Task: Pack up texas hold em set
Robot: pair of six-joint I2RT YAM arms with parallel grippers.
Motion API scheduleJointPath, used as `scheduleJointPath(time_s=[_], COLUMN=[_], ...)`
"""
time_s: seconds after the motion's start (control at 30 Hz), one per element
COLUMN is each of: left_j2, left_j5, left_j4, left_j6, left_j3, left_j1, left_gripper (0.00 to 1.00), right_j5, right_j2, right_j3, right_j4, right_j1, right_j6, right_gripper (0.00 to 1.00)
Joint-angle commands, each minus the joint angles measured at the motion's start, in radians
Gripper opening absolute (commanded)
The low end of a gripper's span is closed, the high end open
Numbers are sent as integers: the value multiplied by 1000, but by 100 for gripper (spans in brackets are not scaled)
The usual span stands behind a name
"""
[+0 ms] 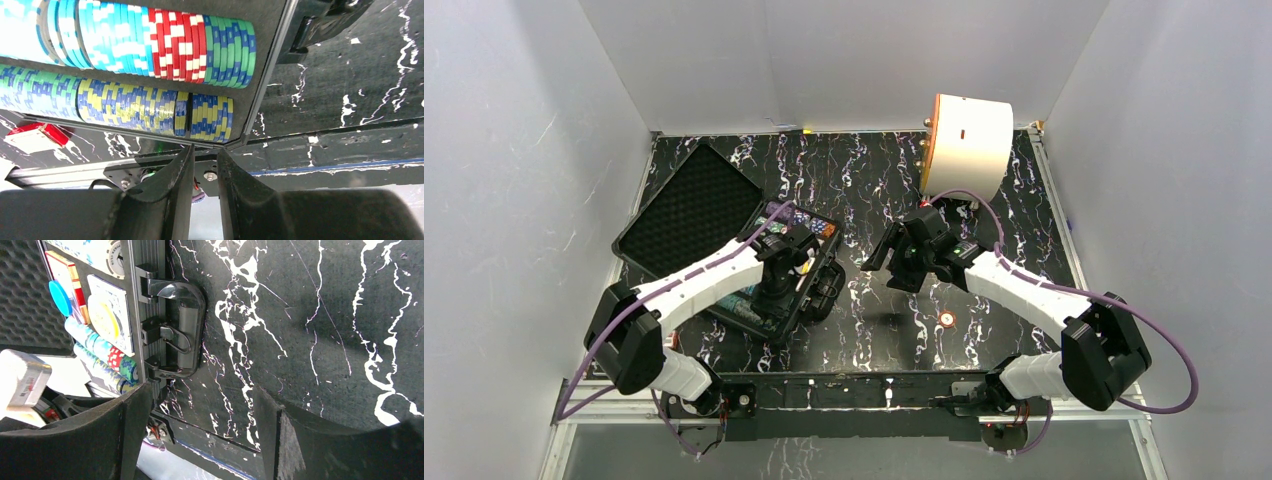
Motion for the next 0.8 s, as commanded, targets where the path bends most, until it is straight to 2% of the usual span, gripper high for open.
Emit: scheduleJointPath(time_s=[0.0, 0.17, 0.23, 0.37, 0.5, 0.77], left_j2=[-55, -192, -287, -465, -607, -736], left_j5=[19, 30, 22, 20, -21, -110], left_j4=[10, 123, 207, 415, 599, 757], left_j6=[16, 32, 35, 20, -1, 1], left_j3=[60, 97, 88, 11, -80, -152], left_j1=[2, 2, 2, 3, 2, 3], left_gripper=[24, 38, 47, 63, 74, 83], right_j5=[29, 170, 248, 381, 470, 445], right_j2=[-9, 5, 13, 20, 14, -41], right_j3=[20, 71, 86, 75, 43, -69], right_j4=[5, -131, -202, -327, -424, -432], right_j1=[-3, -16, -28, -69, -111, -211], right_j6=[-39, -136, -159, -162, -135, -124], right_gripper=[81, 82, 83, 87, 90, 91])
